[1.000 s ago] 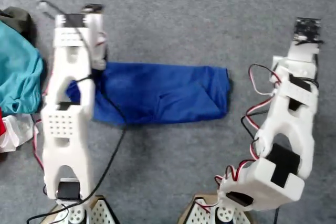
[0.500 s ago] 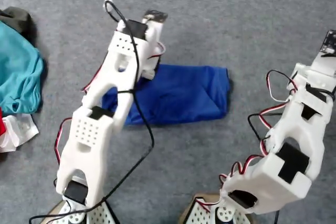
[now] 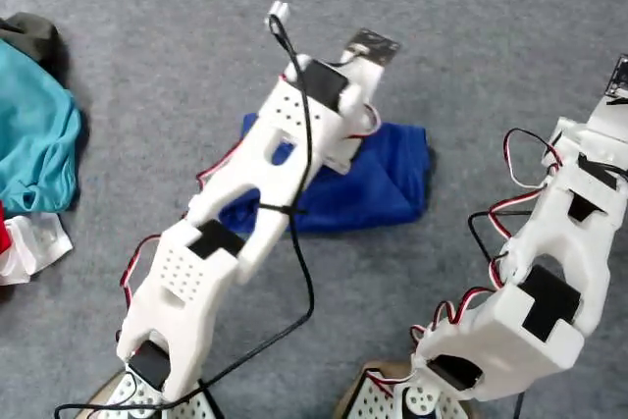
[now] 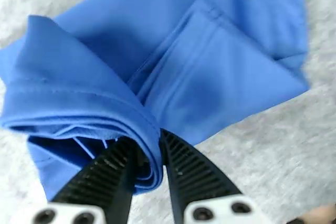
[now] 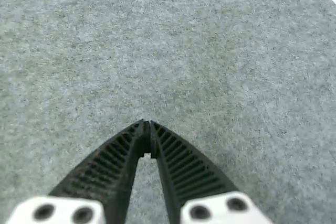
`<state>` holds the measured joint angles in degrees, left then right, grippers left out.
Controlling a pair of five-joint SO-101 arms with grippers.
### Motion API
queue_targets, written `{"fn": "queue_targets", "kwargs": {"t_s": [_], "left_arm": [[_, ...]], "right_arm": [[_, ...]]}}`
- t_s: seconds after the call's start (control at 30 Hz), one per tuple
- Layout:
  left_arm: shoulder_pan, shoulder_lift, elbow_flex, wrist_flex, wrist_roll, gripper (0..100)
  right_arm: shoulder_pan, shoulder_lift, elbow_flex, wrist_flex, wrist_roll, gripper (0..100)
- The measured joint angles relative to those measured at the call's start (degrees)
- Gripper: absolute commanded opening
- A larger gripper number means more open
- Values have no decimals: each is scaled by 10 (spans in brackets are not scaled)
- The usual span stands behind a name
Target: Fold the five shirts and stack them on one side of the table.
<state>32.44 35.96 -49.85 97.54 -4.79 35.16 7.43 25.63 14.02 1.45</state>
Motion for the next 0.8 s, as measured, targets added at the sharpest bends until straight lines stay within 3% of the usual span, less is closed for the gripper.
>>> {"fn": "queue_targets", "kwargs": {"t_s": [0.57,0.8], "left_arm": [[53,59,1,-162,121,20],[64,67,-13,-185,163,20]], "right_arm": [[0,0,0,0,0,6],[0,0,0,0,0,6]]}}
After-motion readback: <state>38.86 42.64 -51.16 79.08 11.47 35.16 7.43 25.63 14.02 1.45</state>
